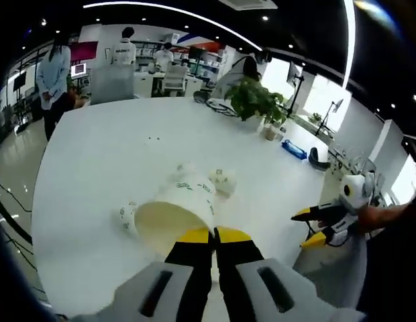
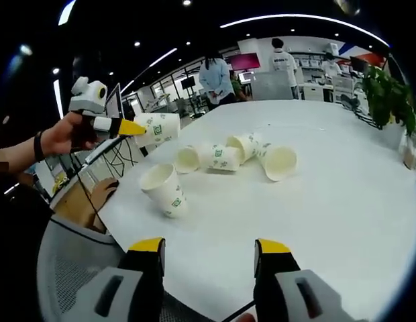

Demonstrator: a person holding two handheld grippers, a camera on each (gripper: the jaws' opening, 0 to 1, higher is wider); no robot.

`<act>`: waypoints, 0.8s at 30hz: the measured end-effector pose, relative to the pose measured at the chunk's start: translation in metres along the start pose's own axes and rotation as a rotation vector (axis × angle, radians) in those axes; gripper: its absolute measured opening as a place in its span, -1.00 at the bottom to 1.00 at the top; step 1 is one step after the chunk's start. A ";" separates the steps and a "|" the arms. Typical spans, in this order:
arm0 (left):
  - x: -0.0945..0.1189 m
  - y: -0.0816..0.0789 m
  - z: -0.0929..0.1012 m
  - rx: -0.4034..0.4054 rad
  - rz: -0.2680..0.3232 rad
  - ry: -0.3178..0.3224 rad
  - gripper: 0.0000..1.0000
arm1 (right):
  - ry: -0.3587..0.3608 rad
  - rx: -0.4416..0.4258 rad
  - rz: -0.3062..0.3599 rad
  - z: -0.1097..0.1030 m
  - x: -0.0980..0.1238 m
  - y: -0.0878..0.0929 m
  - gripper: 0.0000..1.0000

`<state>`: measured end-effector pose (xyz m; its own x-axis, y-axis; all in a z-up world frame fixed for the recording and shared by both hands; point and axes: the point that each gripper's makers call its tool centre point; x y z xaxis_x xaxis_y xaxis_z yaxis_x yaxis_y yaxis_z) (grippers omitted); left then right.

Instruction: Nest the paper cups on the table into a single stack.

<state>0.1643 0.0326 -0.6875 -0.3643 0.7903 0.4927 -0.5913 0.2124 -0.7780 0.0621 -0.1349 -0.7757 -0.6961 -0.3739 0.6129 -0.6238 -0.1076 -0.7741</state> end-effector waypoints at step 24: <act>0.008 0.041 0.033 0.010 -0.051 0.028 -1.00 | -0.010 0.022 -0.009 -0.005 0.001 0.005 0.05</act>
<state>0.1138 0.0285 -0.7024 -0.3133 0.7946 0.5200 -0.6159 0.2468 -0.7482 0.0564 -0.1309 -0.7782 -0.6868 -0.3821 0.6183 -0.6219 -0.1314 -0.7720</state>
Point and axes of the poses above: the point that each gripper's makers call its tool centre point, and the gripper's own axes: x roughly backward along the fingers, z roughly to its right, y roughly out of its underside, and after that the axes turned 12 degrees about y, right-handed
